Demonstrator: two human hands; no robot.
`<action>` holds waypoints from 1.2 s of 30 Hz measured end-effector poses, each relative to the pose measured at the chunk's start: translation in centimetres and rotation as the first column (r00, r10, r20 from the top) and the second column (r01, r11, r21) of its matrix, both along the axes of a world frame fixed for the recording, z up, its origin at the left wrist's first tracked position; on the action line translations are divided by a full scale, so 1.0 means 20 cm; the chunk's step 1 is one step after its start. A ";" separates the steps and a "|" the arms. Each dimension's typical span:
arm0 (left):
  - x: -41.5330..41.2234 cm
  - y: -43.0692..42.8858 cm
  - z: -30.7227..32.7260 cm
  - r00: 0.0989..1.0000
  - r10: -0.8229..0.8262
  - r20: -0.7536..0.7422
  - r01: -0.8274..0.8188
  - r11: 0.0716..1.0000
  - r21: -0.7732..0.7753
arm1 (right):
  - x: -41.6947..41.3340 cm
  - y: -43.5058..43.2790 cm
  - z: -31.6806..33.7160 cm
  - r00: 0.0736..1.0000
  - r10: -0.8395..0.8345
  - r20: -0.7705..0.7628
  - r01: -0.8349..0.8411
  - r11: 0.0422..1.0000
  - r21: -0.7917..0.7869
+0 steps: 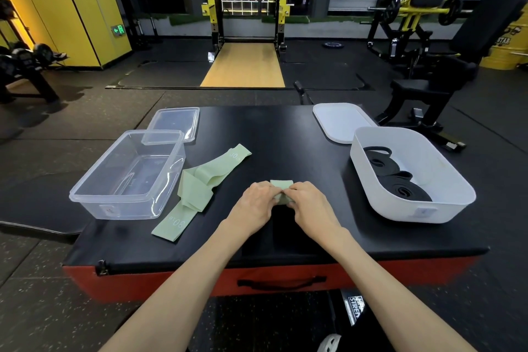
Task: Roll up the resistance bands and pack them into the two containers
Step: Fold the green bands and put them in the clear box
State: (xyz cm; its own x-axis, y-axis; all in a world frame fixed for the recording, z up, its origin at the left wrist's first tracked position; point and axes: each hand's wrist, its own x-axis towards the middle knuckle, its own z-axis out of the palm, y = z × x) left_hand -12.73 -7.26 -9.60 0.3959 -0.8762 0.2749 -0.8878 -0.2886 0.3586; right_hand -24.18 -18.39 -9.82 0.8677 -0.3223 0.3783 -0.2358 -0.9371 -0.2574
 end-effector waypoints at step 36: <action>-0.06 0.09 -0.04 0.998 -0.053 0.036 0.055 0.997 -0.058 | -0.17 0.11 0.00 0.987 0.079 0.141 -0.081 0.997 0.009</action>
State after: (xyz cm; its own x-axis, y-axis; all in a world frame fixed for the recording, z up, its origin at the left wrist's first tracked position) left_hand -13.93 -5.44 -10.44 0.3377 -0.8777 0.3399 -0.9137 -0.2190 0.3423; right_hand -27.48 -16.18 -9.90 0.8294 -0.2605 0.4943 -0.1206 -0.9473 -0.2969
